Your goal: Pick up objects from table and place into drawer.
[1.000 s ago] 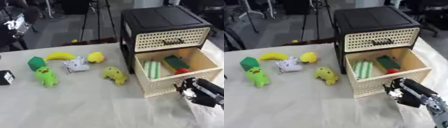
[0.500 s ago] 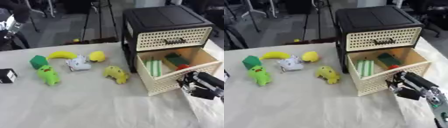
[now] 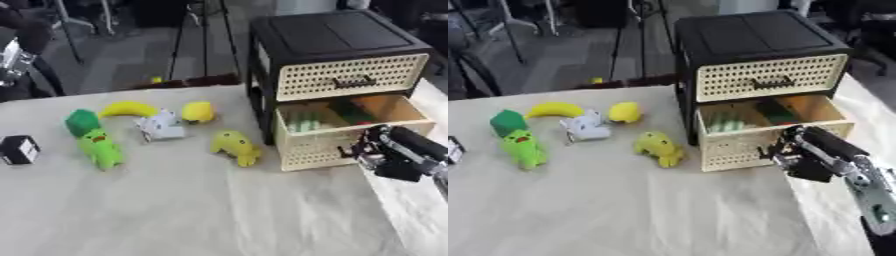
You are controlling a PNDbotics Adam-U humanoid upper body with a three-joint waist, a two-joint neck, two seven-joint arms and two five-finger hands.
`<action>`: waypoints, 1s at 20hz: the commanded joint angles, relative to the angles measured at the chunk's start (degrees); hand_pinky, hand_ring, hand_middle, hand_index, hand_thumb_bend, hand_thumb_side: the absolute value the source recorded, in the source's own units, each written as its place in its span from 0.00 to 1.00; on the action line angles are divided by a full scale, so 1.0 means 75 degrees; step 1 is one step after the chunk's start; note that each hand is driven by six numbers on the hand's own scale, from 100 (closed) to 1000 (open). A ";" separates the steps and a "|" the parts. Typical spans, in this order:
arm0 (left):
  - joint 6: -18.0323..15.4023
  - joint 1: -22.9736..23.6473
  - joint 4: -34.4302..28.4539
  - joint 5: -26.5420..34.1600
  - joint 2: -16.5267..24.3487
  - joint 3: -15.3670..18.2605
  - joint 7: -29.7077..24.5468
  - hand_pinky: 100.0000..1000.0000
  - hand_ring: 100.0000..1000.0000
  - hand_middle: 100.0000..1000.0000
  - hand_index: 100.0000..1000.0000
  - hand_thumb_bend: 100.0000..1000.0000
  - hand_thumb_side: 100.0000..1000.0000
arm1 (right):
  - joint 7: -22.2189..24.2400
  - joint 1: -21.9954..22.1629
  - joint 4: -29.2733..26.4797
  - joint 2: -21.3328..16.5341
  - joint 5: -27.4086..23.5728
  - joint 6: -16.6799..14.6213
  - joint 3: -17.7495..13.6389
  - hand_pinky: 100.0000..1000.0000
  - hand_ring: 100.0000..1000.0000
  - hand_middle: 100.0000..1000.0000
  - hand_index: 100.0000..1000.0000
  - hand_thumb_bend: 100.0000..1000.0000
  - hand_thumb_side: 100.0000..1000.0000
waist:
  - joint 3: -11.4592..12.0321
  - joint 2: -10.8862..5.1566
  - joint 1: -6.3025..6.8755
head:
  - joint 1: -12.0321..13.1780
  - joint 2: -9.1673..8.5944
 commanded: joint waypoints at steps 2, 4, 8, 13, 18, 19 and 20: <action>0.0009 -0.0054 -0.0161 -0.0035 0.0080 0.0117 0.0062 0.61 0.49 0.55 0.72 0.69 0.72 | 0.0031 -0.0338 0.0029 -0.0081 0.0013 -0.0116 0.0060 0.00 0.11 0.53 0.57 0.00 0.90 | 0.0050 -0.0104 -0.0002 | -0.0059 0.0021; 0.0007 -0.0052 -0.0180 -0.0036 0.0068 0.0116 0.0065 0.61 0.49 0.55 0.72 0.69 0.72 | 0.0053 -0.0457 0.0101 -0.0042 0.0013 -0.0144 0.0097 0.00 0.11 0.53 0.57 0.00 0.90 | 0.0087 -0.0110 0.0002 | -0.0072 0.0019; 0.0010 -0.0022 -0.0196 -0.0047 0.0031 0.0118 0.0059 0.61 0.49 0.55 0.72 0.69 0.72 | 0.0054 -0.0701 0.0276 0.0030 0.0017 -0.0178 0.0132 0.00 0.11 0.53 0.57 0.00 0.89 | 0.0172 -0.0116 0.0015 | -0.0109 0.0017; 0.0000 0.0006 -0.0230 -0.0046 -0.0019 0.0115 0.0052 0.61 0.49 0.55 0.72 0.69 0.72 | -0.0038 -0.0992 0.0539 -0.0008 0.0109 -0.0188 0.0117 0.00 0.11 0.53 0.58 0.00 0.87 | 0.0335 -0.0110 0.0041 | -0.0156 0.0009; 0.0001 0.0070 -0.0266 -0.0055 -0.0056 0.0125 0.0058 0.61 0.49 0.55 0.72 0.69 0.72 | -0.0222 -0.1183 0.0770 -0.0117 0.0228 -0.0159 0.0046 0.00 0.11 0.53 0.58 0.00 0.86 | 0.0484 -0.0101 0.0054 | -0.0200 -0.0003; 0.0004 0.0081 -0.0267 -0.0059 -0.0064 0.0127 0.0058 0.61 0.49 0.55 0.72 0.69 0.72 | -0.0252 -0.1212 0.0815 -0.0144 0.0256 -0.0152 0.0034 0.00 0.12 0.54 0.58 0.00 0.86 | 0.0510 -0.0100 0.0056 | -0.0205 -0.0003; 0.0003 0.0091 -0.0270 -0.0061 -0.0075 0.0128 0.0060 0.61 0.49 0.55 0.72 0.69 0.72 | -0.0283 -0.1238 0.0863 -0.0168 0.0284 -0.0144 0.0020 0.00 0.12 0.54 0.58 0.00 0.85 | 0.0535 -0.0100 0.0057 | -0.0212 -0.0004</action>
